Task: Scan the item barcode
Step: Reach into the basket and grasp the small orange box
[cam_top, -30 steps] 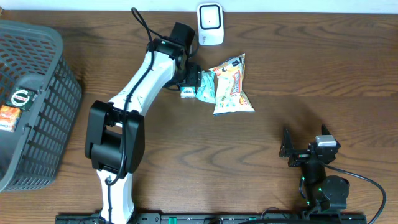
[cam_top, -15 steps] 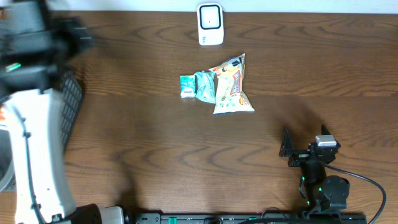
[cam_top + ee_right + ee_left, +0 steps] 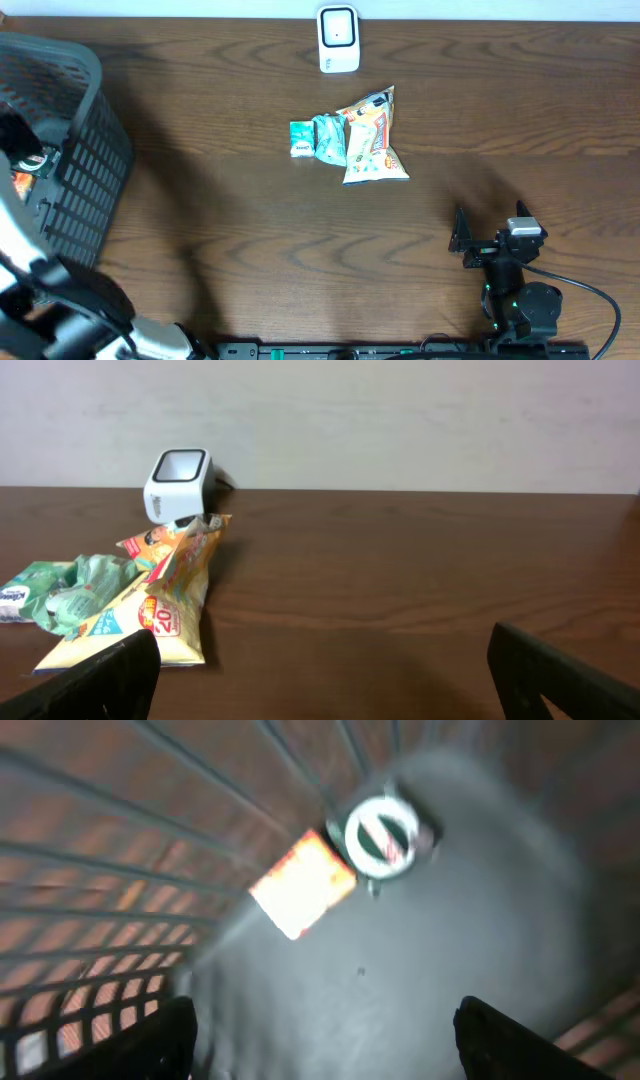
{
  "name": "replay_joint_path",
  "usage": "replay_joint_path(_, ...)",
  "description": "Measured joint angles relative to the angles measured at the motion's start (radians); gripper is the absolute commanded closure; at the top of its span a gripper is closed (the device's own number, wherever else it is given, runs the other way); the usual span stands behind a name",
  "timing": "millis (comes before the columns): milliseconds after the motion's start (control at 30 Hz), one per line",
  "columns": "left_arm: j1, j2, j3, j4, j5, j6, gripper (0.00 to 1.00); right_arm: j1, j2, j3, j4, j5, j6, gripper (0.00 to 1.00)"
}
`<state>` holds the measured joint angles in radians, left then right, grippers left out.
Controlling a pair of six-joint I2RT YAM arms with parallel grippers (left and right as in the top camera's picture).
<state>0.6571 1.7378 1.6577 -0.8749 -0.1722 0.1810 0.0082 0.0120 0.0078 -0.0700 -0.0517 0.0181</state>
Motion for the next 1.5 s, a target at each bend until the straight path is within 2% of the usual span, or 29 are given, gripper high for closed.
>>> replay_joint_path(167, 0.002, 0.127, -0.016, 0.002, -0.091, 0.156, 0.19, 0.000, 0.000, 0.000, 0.000, 0.000, 0.000, 0.01)
replay_joint_path(533, 0.011, 0.330, -0.016, 0.095, -0.170, 0.341, 0.25, 0.000, 0.000, 0.000, 0.000, 0.000, 0.000, 0.01)
replay_joint_path(667, 0.024, 0.365, -0.018, 0.170, -0.171, 0.370, 0.28, 0.000, 0.000, 0.000, 0.000, 0.000, 0.000, 0.01)
replay_joint_path(1033, 0.100, 0.365, -0.018, 0.205, -0.100, 0.442, 0.29, 0.000, 0.000, 0.000, 0.000, 0.000, 0.000, 0.01)
replay_joint_path(1133, 0.103, 0.364, -0.018, 0.224, -0.074, 0.451, 0.36, 0.000, 0.000, 0.000, 0.000, 0.000, 0.000, 0.01)
replay_joint_path(1333, 0.102, 0.394, -0.018, 0.232, -0.035, 0.464, 0.37, 0.000, 0.000, 0.000, 0.000, 0.000, 0.000, 0.01)
replay_joint_path(1467, 0.101, 0.415, -0.017, 0.237, -0.032, 0.470, 0.53, 0.000, 0.000, 0.000, 0.000, 0.000, 0.000, 0.01)
replay_joint_path(1500, 0.101, 0.418, -0.017, 0.237, -0.033, 0.473, 0.68, 0.000, 0.000, 0.000, 0.000, 0.000, 0.000, 0.01)
